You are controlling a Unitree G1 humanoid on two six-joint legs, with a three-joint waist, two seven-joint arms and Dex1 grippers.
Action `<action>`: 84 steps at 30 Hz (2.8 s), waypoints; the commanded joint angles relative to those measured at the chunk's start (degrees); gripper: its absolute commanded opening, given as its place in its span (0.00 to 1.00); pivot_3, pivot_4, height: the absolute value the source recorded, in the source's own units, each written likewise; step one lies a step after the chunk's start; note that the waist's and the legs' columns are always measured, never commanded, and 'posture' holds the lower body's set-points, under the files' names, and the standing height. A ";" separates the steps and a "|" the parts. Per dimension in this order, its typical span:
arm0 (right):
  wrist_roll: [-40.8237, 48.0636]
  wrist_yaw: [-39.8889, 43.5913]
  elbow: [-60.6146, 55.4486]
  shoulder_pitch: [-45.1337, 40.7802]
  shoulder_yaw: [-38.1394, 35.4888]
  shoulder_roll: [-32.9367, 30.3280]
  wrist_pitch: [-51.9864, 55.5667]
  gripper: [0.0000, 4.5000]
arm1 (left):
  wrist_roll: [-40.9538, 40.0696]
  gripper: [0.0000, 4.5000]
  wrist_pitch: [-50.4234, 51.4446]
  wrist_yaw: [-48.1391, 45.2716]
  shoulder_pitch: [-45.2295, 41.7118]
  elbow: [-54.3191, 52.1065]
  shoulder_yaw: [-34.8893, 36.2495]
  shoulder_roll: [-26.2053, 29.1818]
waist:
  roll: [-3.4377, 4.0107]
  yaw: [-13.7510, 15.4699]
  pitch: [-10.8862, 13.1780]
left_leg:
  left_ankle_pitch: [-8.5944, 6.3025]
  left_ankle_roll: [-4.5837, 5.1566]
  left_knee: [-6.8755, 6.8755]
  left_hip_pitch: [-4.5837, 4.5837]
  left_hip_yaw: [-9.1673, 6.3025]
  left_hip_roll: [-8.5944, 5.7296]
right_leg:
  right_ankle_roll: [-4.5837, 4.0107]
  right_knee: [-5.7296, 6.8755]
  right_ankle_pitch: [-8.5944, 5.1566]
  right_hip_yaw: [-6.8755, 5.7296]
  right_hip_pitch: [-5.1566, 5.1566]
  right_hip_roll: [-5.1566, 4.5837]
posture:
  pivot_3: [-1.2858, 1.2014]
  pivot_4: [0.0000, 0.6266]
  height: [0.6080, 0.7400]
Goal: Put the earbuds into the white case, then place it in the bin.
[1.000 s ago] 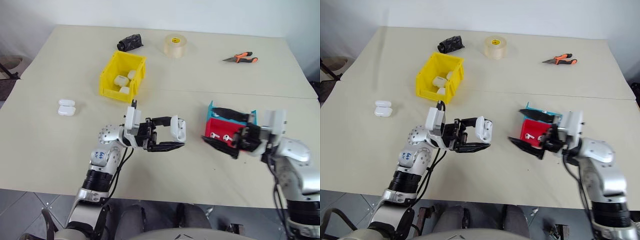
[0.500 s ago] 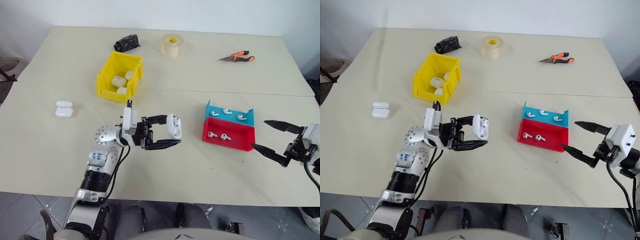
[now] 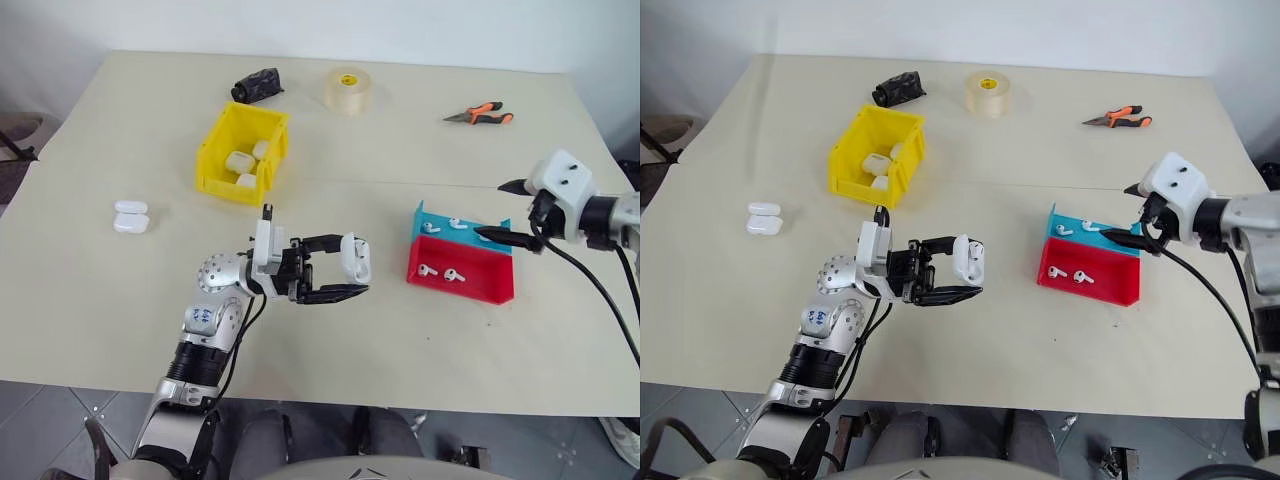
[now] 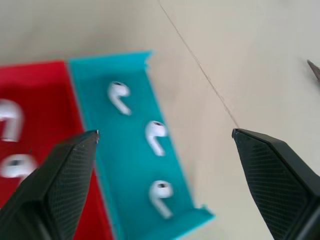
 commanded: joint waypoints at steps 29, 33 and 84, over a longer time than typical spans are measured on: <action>-30.17 13.56 48.89 -33.60 20.50 13.26 -23.71 0.79 | -0.12 0.62 -1.07 3.48 1.02 -5.54 -1.14 -0.47 | 0.12 -3.12 0.06 | 0.00 0.01 0.04 -0.11 -0.03 0.05 | 0.02 0.18 0.01 -0.01 -0.14 -0.02 | 0.52 0.24 1.00; -31.20 13.73 49.43 -33.68 20.75 13.51 -23.05 0.49 | -0.22 0.62 -0.88 3.85 0.99 -5.94 -1.17 -0.31 | 0.14 -3.07 0.08 | 0.00 0.01 0.05 -0.11 -0.04 0.04 | 0.01 0.19 0.01 -0.01 -0.14 -0.03 | 0.52 0.24 1.00; 5.29 27.45 9.39 -11.14 -5.66 13.43 1.55 0.21 | -1.03 0.62 -0.55 3.44 -0.40 -2.60 1.69 0.58 | 0.18 -2.44 0.10 | -0.01 0.01 0.11 -0.10 -0.17 0.00 | 0.01 0.32 0.01 -0.04 -0.06 -0.06 | 0.52 0.24 1.00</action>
